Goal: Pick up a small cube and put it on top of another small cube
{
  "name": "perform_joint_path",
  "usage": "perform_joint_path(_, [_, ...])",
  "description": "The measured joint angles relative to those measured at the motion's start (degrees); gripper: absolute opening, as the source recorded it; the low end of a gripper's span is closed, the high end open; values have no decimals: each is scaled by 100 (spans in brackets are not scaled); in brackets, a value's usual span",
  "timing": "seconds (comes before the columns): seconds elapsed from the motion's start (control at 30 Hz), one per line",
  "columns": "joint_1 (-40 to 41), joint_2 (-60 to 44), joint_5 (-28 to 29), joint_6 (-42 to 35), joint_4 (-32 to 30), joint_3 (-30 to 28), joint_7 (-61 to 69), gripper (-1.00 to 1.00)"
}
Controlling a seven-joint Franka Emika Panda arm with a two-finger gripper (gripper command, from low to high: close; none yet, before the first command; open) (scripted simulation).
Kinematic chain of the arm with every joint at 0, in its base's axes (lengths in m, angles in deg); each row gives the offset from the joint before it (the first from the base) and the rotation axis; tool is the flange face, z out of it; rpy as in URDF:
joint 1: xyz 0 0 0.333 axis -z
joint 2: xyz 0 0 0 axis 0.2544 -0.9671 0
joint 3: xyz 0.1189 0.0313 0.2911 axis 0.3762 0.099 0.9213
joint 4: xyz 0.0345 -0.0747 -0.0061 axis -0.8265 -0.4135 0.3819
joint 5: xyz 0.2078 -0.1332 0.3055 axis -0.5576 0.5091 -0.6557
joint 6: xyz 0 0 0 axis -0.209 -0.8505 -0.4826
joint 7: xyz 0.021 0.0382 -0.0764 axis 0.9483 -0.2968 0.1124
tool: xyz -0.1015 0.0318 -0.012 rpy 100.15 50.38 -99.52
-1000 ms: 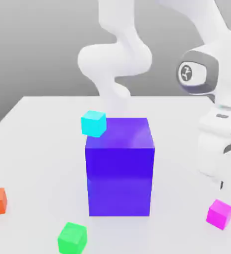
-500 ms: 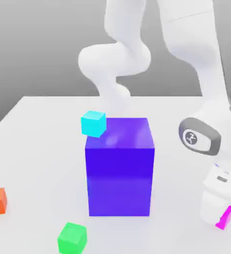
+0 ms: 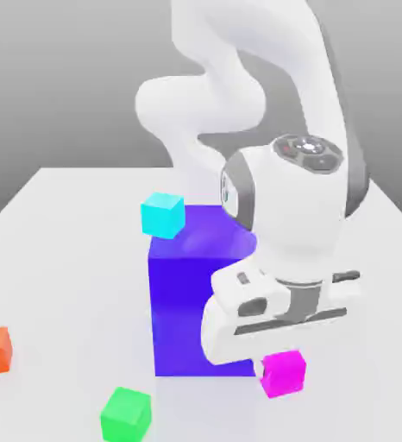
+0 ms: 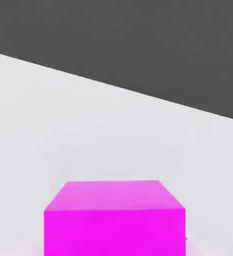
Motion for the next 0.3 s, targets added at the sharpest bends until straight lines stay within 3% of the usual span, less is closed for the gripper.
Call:
perform_joint_path(0.17, [706,-471,-469,360,130,-593,-233,-100])
perform_joint_path(0.2, [775,-667,-532,530,156,-602,-224,100])
perform_joint_path(0.3, [775,-667,-532,530,156,-602,-224,100])
